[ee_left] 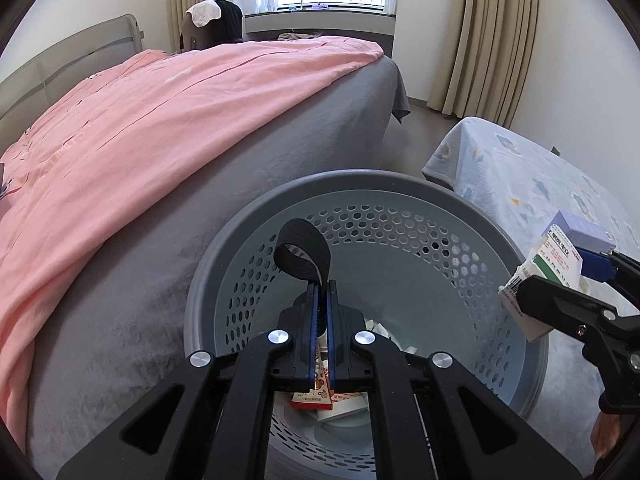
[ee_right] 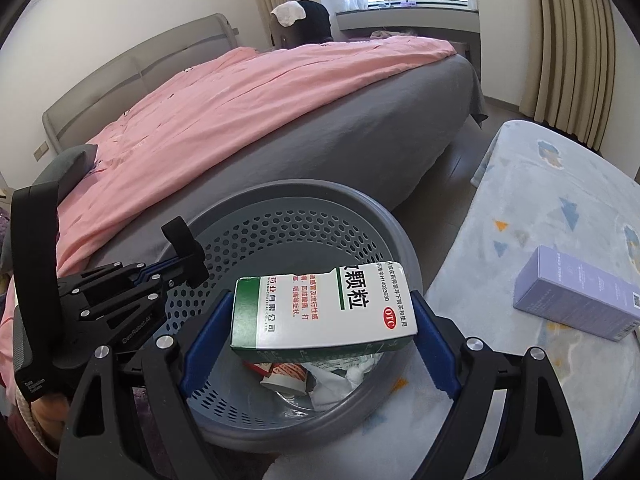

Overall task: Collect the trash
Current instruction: 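Drop the band from the left tool into the basket while the right tool drops the medicine box, then move both open tools from the basket back toward the lavender box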

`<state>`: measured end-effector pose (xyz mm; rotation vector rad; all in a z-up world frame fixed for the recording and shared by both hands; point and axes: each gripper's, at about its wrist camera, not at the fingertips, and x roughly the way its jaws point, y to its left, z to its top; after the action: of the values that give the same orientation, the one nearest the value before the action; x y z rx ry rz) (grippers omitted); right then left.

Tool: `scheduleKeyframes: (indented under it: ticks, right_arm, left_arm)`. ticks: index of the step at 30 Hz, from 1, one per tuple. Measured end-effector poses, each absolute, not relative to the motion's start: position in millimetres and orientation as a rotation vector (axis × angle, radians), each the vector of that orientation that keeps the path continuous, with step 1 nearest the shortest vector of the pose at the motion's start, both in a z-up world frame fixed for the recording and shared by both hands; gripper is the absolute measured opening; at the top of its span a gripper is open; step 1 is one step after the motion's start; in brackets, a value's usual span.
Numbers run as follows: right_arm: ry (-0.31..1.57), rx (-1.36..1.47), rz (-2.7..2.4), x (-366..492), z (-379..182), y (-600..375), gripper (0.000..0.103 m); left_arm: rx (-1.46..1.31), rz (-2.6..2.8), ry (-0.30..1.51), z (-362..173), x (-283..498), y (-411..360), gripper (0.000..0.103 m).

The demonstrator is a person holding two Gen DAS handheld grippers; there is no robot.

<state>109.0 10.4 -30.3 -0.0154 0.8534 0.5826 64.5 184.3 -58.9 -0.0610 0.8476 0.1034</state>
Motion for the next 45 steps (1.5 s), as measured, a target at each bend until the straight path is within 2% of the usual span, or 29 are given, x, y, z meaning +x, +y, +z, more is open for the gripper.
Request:
scheduleKeyframes:
  ticks: [3,5,7,18,28,32,45]
  right_arm:
    - [0.855,-0.006,0.592,113,-30,12,0.085]
    - [0.854,0.005,0.600,114,-28,11,0.091]
    - [0.845,0.016,0.603,114,-27,10,0.095]
    - [0.844,0.012,0.577,110,-27,9,0.095]
    - [0.835,0.006,0.551,98,-25,6,0.095]
    - [0.832,0.013,0.540,92,-23,3,0.095]
    - [0.802,0.030,0.496,64,-7,-23,0.095]
  left_arm:
    - [-0.069,0.110,0.852,-59,65,187,0.016]
    - [-0.075,0.121,0.849,-59,65,189,0.038]
    - [-0.081,0.130,0.840,-57,64,192,0.043]
    - [-0.090,0.166,0.841,-56,61,199,0.046]
    - [-0.078,0.197,0.822,-51,53,199,0.053]
    - [-0.068,0.207,0.807,-46,46,197,0.060]
    - [-0.052,0.171,0.783,-28,23,176,0.064]
